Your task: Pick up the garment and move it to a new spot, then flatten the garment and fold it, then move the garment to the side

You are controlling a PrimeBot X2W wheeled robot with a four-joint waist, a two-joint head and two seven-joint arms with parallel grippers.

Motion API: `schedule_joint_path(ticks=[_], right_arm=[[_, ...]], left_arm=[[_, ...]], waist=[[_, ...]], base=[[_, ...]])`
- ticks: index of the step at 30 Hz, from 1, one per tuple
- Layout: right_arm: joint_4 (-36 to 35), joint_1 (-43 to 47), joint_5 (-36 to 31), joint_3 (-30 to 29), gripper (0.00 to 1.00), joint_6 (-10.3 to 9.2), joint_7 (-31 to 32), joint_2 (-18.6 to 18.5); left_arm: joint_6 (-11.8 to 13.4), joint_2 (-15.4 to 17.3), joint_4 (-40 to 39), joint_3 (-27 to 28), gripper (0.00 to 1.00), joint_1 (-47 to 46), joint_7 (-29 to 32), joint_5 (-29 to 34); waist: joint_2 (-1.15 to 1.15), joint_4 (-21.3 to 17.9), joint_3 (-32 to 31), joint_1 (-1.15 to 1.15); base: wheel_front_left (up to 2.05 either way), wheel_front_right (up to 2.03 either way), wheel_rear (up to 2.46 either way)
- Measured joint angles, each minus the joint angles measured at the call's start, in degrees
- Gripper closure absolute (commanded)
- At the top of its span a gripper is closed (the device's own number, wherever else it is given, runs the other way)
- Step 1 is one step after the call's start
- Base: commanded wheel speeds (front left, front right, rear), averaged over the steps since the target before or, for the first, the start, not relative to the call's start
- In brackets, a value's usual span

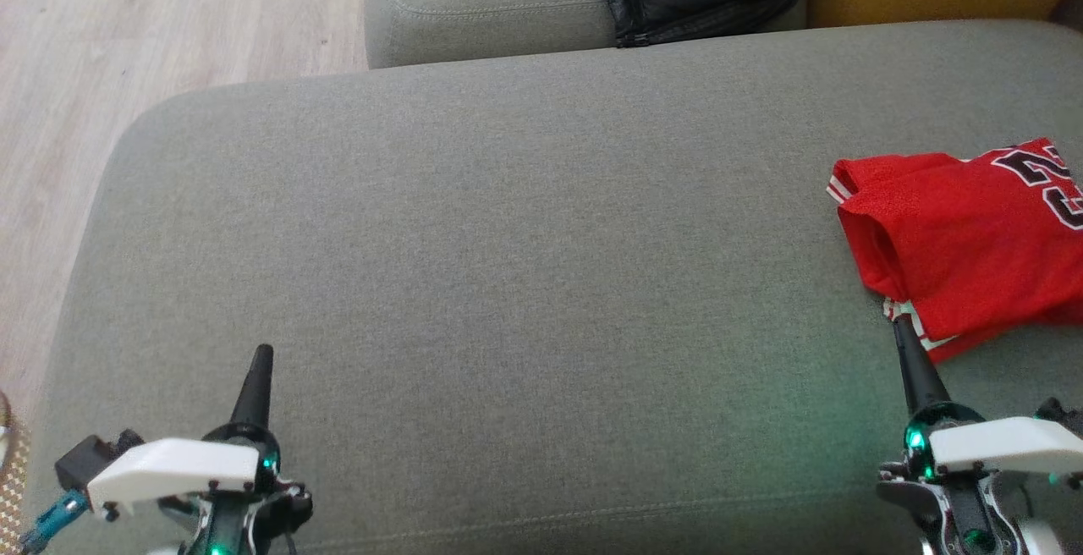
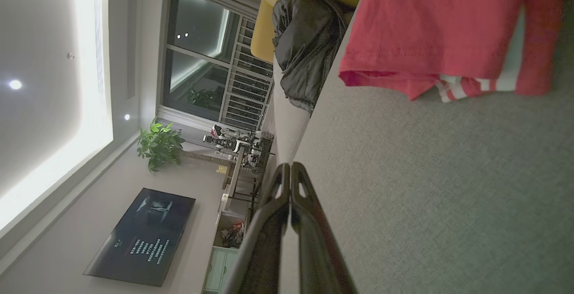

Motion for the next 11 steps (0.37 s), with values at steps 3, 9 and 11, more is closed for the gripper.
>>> schedule_joint_path(ticks=[3,9,11], right_arm=[[0.2,0.0,2.1,0.0,1.0,0.0,0.5,0.0],[0.6,-0.7,6.3,-0.1,1.0,0.0,1.6,0.0],[0.6,-1.1,7.6,-0.1,1.0,0.0,1.7,0.0]], left_arm=[[-0.4,0.0,0.2,0.4,1.0,-0.4,0.5,-1.9],[-1.1,0.0,0.7,1.6,1.0,-0.9,1.5,-5.9],[-1.5,0.0,0.9,1.8,1.0,-1.2,1.8,-7.3]], waist=[[0.0,-0.1,0.0,0.0],[0.0,-0.2,0.1,0.0],[0.0,-0.2,0.1,0.0]], base=[[0.0,0.0,0.0],[0.0,0.0,0.0],[0.0,0.0,0.0]])
